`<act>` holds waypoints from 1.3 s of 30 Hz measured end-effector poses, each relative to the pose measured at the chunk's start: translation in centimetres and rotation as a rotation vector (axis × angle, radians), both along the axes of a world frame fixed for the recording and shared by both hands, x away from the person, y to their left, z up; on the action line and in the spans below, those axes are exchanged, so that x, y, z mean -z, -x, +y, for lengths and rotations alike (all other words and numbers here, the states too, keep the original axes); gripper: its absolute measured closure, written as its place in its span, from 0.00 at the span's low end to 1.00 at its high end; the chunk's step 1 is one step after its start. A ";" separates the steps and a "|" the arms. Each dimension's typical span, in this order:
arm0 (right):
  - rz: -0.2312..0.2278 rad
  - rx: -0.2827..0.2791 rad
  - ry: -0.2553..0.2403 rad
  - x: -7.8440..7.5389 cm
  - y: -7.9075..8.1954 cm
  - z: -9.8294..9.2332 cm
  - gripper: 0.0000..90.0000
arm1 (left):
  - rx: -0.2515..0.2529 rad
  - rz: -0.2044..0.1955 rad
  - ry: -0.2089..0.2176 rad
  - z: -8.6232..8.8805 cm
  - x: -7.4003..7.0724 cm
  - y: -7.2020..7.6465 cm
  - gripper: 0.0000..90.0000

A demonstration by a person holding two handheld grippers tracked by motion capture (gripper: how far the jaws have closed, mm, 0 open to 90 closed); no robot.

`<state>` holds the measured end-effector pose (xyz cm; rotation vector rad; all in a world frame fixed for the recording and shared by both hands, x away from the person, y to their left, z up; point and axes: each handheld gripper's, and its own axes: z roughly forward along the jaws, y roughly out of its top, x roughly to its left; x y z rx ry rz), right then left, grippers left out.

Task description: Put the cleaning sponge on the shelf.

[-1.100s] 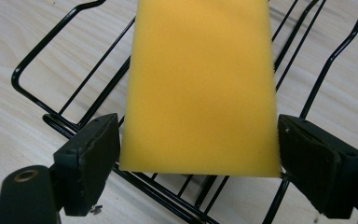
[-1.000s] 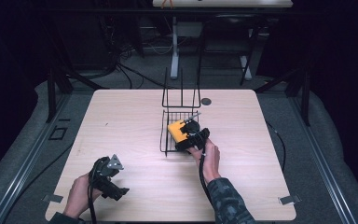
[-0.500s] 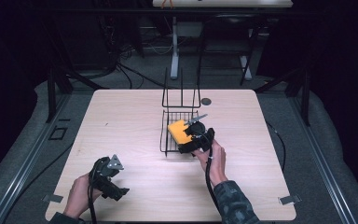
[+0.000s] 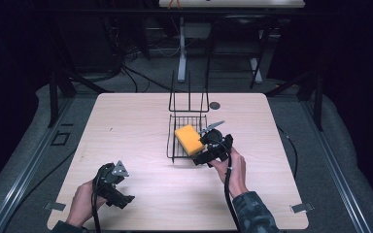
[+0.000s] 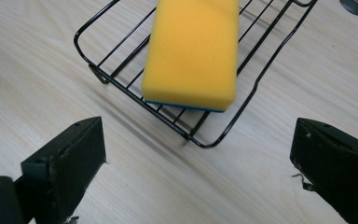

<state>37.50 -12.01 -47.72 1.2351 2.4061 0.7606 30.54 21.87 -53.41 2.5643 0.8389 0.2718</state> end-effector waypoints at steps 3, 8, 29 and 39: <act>0.003 -0.001 -0.014 -0.4 0.6 -0.5 0.03 | -0.001 -0.001 0.001 0.0 0.0 0.0 0.00; -0.004 -0.007 -0.012 -1.2 1.9 -1.9 0.02 | -0.001 -0.002 -0.004 0.0 0.0 0.0 0.00; 0.027 0.081 0.006 -0.2 6.3 -8.7 0.02 | 0.004 0.009 -0.008 -0.2 0.1 0.0 0.00; 0.093 0.138 0.024 2.7 8.9 -12.0 0.03 | 0.018 0.012 -0.015 -0.4 0.2 0.1 0.00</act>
